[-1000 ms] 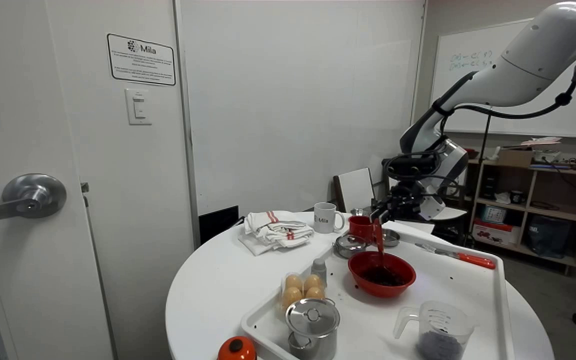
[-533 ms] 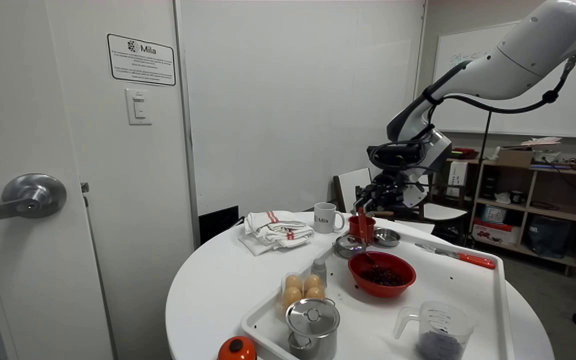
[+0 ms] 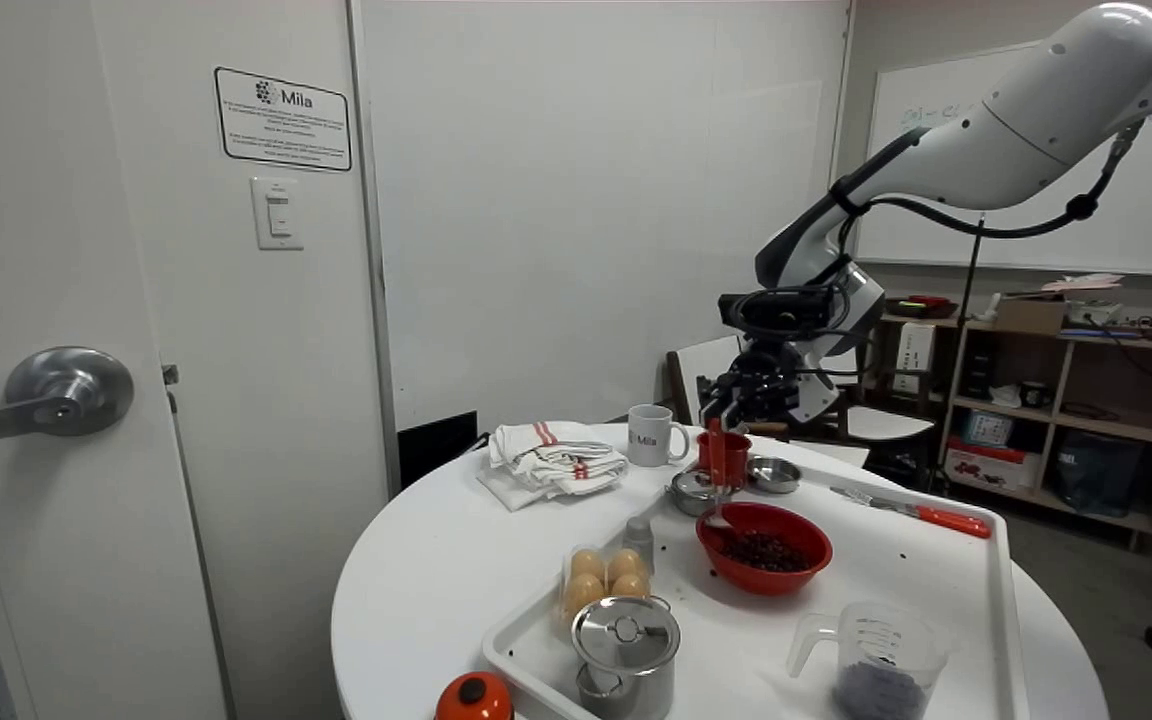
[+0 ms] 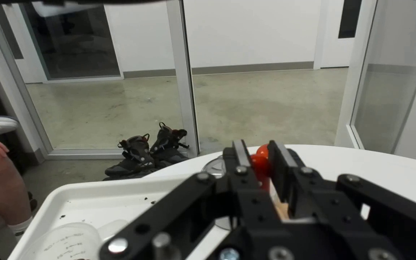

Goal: Use the spoon to stir the contents in the orange bowl

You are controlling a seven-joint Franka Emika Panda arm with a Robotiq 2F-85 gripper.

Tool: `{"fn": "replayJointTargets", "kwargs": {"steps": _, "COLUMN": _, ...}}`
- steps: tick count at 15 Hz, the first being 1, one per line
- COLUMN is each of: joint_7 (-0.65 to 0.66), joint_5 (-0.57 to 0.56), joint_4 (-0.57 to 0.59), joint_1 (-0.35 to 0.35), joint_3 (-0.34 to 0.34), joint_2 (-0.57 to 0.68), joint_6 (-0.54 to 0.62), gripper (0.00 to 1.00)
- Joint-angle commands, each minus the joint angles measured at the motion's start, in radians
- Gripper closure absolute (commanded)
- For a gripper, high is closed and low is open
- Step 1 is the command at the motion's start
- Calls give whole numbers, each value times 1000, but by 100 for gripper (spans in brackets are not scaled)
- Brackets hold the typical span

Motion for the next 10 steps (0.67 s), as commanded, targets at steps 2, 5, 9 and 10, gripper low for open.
{"fn": "replayJointTargets", "kwargs": {"steps": 2, "joint_7": 31, "joint_5": 30, "joint_4": 34, "joint_1": -66, "joint_3": 31, "joint_2": 65, "joint_6": -167, "gripper": 95}}
{"fn": "replayJointTargets", "kwargs": {"steps": 5, "joint_7": 29, "joint_5": 62, "joint_4": 15, "joint_1": -87, "joint_3": 17, "joint_2": 88, "joint_6": -207, "gripper": 95}}
{"fn": "replayJointTargets", "kwargs": {"steps": 9, "joint_7": 18, "joint_5": 102, "joint_4": -18, "joint_1": -98, "joint_3": -3, "joint_2": 98, "joint_6": -168, "gripper": 95}}
{"fn": "replayJointTargets", "kwargs": {"steps": 10, "joint_7": 14, "joint_5": 107, "joint_4": -23, "joint_1": -100, "joint_3": -6, "joint_2": 99, "joint_6": -163, "gripper": 95}}
